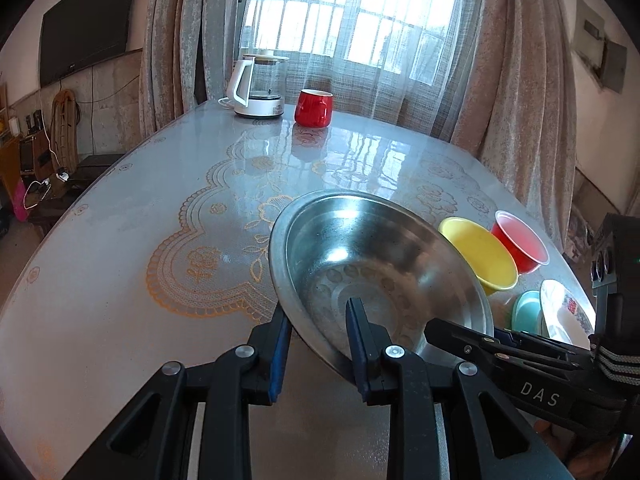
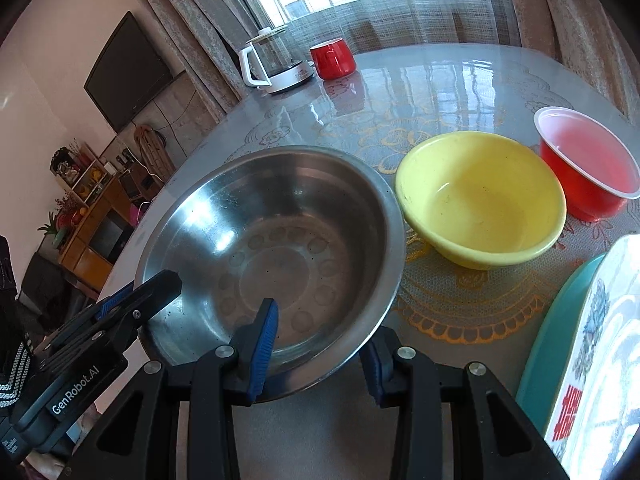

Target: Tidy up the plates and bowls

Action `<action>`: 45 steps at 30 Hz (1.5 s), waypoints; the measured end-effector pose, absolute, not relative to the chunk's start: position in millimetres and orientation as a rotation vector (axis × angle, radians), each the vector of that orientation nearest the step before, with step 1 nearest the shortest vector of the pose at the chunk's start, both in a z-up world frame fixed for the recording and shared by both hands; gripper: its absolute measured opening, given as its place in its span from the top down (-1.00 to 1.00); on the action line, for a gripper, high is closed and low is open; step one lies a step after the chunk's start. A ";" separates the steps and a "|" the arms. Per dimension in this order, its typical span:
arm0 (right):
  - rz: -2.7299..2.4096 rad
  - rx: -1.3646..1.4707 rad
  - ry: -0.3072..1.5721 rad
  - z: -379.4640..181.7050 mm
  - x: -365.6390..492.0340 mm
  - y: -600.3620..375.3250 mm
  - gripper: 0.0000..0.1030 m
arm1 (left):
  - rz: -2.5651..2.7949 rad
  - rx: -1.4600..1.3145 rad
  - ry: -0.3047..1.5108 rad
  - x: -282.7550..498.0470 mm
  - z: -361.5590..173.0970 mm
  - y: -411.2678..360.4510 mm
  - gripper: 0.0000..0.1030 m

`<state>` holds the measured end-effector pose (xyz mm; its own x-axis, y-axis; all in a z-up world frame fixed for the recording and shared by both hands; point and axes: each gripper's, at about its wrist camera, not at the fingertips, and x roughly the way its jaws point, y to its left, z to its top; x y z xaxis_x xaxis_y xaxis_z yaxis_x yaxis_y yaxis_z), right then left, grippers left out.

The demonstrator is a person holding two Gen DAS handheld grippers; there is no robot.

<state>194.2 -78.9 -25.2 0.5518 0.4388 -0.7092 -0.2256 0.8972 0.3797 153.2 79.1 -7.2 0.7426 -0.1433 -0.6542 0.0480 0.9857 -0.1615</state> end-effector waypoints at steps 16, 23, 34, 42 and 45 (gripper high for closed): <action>0.424 0.248 0.900 -28.8 165.3 -75.4 0.24 | -0.111 -0.171 0.724 107.7 -7.8 80.2 0.45; 0.434 0.229 0.889 -26.0 146.7 -72.7 0.24 | -0.127 -0.194 0.720 89.0 -7.0 85.1 0.44; 0.448 0.200 0.885 -26.4 126.8 -65.9 0.24 | -0.117 -0.251 0.764 71.9 -18.7 94.9 0.41; 0.450 0.181 0.880 -27.6 125.7 -62.7 0.26 | -0.108 -0.254 0.785 72.4 -23.1 97.1 0.40; 0.454 0.178 0.877 -27.8 125.7 -61.6 0.26 | -0.102 -0.257 0.790 73.4 -24.1 98.6 0.40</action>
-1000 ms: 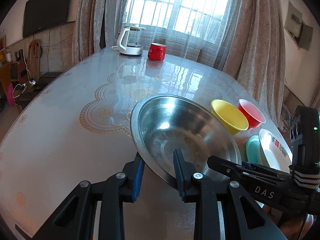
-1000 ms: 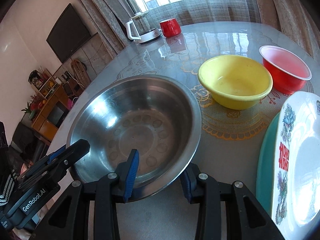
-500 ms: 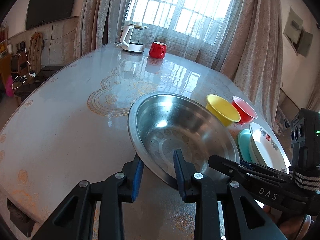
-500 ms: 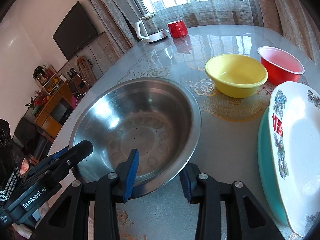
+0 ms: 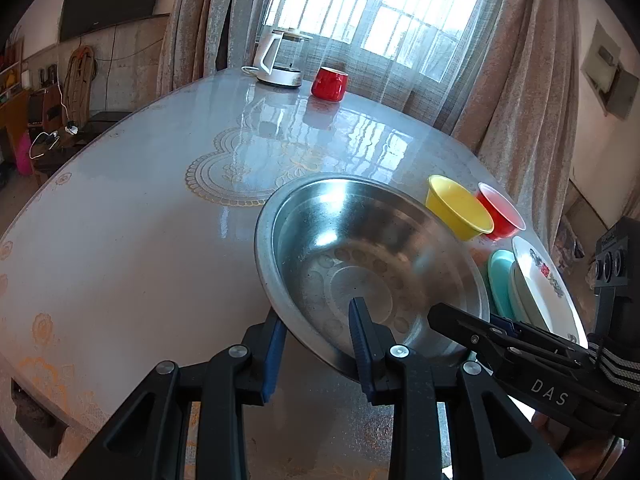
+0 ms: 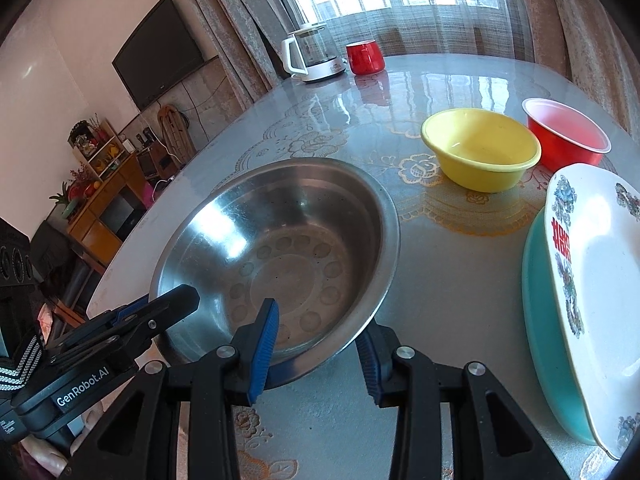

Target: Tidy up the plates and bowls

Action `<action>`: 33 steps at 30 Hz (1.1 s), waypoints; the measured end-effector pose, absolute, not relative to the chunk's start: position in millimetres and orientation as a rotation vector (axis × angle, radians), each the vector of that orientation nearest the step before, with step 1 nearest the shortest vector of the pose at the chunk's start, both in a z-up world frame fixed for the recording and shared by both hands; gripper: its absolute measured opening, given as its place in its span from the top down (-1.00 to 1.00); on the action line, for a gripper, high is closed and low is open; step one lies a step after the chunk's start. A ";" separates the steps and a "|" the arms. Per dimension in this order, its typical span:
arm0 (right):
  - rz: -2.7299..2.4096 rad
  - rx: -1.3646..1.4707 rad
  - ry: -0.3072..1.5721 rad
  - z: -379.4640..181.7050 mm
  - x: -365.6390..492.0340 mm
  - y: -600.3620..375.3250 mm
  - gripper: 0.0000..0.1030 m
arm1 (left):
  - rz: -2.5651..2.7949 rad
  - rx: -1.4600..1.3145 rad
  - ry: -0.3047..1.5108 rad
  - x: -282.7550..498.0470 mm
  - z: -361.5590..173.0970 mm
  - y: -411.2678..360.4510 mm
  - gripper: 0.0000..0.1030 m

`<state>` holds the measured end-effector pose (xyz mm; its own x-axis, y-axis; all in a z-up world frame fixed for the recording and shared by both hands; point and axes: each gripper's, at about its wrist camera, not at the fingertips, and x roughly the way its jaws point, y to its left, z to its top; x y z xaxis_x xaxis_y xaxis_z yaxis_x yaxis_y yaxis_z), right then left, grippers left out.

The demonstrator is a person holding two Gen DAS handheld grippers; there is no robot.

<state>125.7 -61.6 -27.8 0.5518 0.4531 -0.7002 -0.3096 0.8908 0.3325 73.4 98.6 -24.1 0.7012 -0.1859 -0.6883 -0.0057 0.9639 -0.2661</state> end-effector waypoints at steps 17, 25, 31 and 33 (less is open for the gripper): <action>0.486 0.169 0.870 -28.0 118.5 -60.7 0.26 | -0.073 -0.218 0.791 71.5 -25.6 99.8 0.36; 0.515 0.174 0.868 -23.7 118.3 -63.8 0.25 | -0.058 -0.218 0.798 67.1 -24.9 104.4 0.26; 0.511 0.200 0.840 -21.0 114.6 -76.3 0.24 | -0.022 -0.154 0.759 59.0 -16.7 107.1 0.12; 0.503 0.212 0.825 -18.5 114.4 -82.1 0.23 | -0.008 -0.151 0.748 59.1 -13.1 109.3 0.12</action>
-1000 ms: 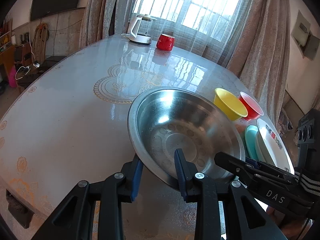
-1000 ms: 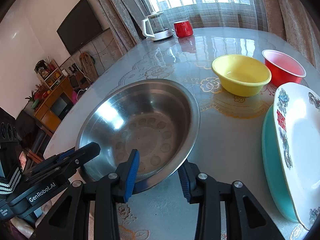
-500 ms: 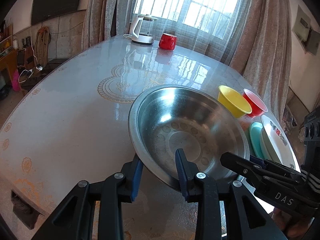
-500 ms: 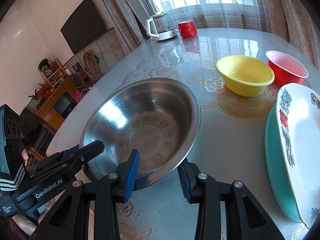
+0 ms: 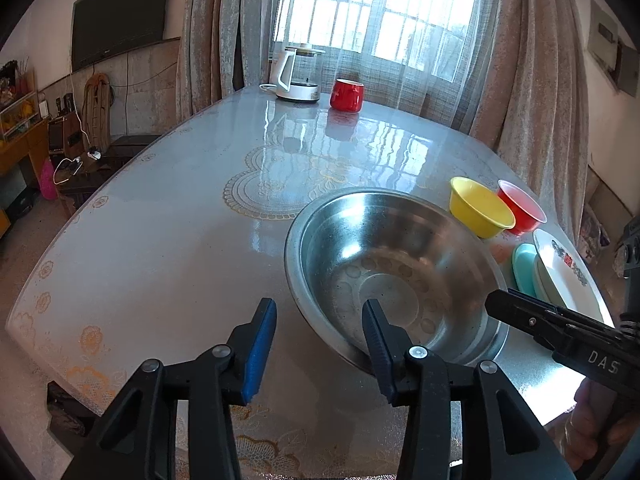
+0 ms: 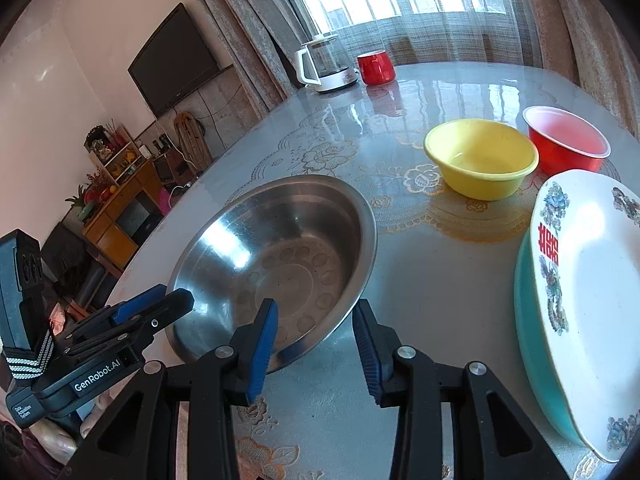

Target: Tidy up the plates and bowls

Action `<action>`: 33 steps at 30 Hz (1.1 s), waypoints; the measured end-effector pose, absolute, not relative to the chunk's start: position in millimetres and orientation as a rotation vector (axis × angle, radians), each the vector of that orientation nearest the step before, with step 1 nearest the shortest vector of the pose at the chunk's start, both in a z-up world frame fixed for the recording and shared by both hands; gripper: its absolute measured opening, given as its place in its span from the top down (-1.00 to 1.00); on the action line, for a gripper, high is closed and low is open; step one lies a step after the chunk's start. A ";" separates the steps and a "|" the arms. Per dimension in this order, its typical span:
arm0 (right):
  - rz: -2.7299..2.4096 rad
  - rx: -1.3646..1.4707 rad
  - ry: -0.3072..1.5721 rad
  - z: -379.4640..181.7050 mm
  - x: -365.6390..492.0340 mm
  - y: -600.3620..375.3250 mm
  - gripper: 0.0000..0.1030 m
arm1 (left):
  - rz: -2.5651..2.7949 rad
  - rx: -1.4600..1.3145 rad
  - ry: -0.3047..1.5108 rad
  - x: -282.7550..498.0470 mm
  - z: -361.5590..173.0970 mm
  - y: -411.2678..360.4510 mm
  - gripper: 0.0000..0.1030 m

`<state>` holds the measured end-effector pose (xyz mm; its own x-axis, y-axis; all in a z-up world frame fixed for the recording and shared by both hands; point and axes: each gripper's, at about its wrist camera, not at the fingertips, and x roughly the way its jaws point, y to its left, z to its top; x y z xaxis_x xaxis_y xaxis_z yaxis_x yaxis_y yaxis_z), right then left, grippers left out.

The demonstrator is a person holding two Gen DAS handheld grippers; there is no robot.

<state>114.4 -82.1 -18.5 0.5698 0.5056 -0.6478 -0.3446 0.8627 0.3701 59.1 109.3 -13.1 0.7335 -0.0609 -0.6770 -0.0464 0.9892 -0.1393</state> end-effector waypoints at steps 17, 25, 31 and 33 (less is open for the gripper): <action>0.394 0.276 0.732 9.8 114.0 -142.0 0.23 | -0.078 -0.077 0.698 83.0 28.8 62.9 0.00; 0.330 0.350 0.752 10.9 127.6 -170.5 0.23 | -0.110 -0.030 0.699 104.4 41.0 33.8 -0.07; 0.299 0.359 0.760 13.0 139.4 -183.7 0.23 | -0.117 -0.032 0.711 120.4 44.1 21.3 -0.08; 0.288 0.364 0.766 13.5 144.9 -188.9 0.23 | -0.110 -0.018 0.730 128.3 42.9 16.0 -0.09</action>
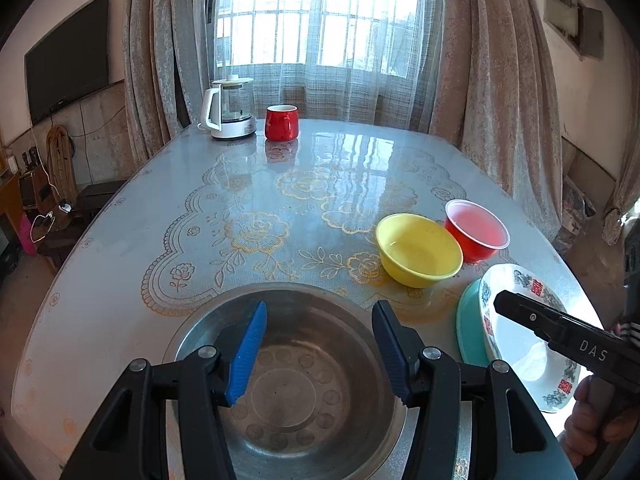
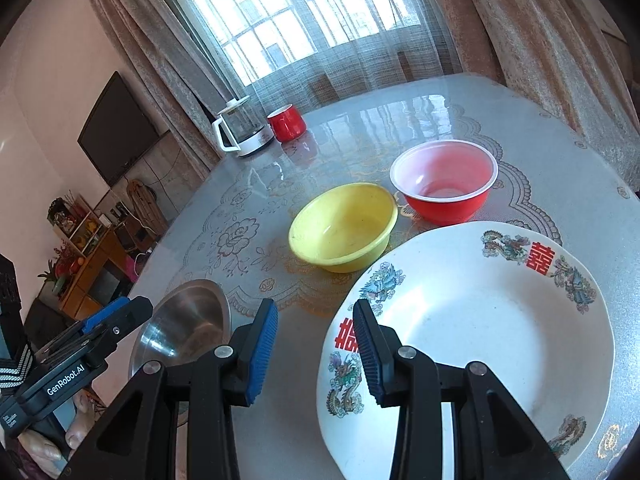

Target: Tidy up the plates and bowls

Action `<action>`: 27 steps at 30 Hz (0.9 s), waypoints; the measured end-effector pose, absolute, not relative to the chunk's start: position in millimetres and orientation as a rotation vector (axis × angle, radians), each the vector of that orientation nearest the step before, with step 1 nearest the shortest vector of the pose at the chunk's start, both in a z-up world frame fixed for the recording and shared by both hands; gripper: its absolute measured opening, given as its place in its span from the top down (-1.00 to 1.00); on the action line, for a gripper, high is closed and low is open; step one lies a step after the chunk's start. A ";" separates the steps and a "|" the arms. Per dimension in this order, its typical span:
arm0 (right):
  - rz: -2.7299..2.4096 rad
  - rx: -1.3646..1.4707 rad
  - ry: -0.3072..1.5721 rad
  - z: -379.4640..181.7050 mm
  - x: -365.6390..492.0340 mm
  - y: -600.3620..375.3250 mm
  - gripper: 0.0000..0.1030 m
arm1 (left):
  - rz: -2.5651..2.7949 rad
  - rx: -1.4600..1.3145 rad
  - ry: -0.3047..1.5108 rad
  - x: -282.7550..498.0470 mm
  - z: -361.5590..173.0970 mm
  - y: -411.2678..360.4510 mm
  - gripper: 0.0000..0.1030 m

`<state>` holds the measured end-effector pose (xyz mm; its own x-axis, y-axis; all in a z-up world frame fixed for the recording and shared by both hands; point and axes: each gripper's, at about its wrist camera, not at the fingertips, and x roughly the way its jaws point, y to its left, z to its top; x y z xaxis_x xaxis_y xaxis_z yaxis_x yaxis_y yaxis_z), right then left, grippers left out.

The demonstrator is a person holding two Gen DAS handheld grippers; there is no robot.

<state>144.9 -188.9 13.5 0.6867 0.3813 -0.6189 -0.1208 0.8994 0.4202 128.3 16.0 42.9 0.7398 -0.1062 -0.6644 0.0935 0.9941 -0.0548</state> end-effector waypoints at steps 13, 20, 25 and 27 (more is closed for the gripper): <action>0.232 0.389 0.789 13.4 183.8 -210.3 0.35 | -0.144 -0.090 0.799 173.9 34.5 9.2 0.04; 0.216 0.355 0.836 10.9 214.0 -206.8 0.46 | -0.186 -0.141 0.842 206.1 35.1 -4.5 0.01; 0.185 0.316 0.880 2.7 234.4 -200.3 0.52 | -0.204 -0.187 0.892 233.0 28.6 -15.5 0.14; 0.182 0.297 0.886 0.8 239.2 -197.2 0.53 | -0.218 -0.202 0.916 241.8 23.6 -21.0 0.14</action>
<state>239.2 -197.2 0.8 0.6207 0.2777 -0.7332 -0.0339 0.9438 0.3288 241.8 -21.0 23.6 0.5899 -0.2712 -0.7606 0.0999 0.9592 -0.2645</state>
